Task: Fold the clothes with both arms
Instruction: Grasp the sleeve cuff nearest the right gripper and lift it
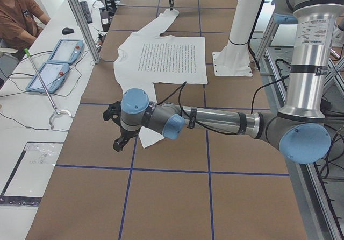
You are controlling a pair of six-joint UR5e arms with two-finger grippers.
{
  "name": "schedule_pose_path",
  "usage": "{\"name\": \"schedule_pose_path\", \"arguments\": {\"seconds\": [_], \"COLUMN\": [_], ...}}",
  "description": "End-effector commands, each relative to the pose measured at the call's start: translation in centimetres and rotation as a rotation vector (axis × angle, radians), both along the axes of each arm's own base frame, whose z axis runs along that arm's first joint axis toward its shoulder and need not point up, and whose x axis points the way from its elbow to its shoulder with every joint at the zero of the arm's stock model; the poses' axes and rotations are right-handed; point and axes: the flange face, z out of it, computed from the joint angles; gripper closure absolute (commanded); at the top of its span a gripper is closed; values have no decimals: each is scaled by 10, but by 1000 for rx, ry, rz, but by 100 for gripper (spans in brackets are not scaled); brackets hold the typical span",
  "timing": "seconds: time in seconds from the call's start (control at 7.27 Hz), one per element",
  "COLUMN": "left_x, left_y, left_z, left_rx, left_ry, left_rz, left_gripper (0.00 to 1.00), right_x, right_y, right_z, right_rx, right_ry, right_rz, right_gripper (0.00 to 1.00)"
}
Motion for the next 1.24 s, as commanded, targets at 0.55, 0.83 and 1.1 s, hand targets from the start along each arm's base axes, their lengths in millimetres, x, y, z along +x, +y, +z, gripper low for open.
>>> {"name": "schedule_pose_path", "arguments": {"seconds": [0.55, 0.83, 1.1], "left_x": [-2, -3, -4], "left_y": [8, 9, 8], "left_z": [4, 4, 3], "left_rx": [-4, -4, -2], "left_ry": [1, -1, -1], "left_rz": [-2, -5, -11], "left_gripper": [0, 0, 0], "right_x": [-111, -201, -291], "right_y": [-130, -137, -125], "right_z": [-319, -432, -536], "right_rx": [-96, 9, 99], "right_ry": [-377, -406, -459], "right_rz": [142, 176, 107], "right_gripper": [100, 100, 100]}}
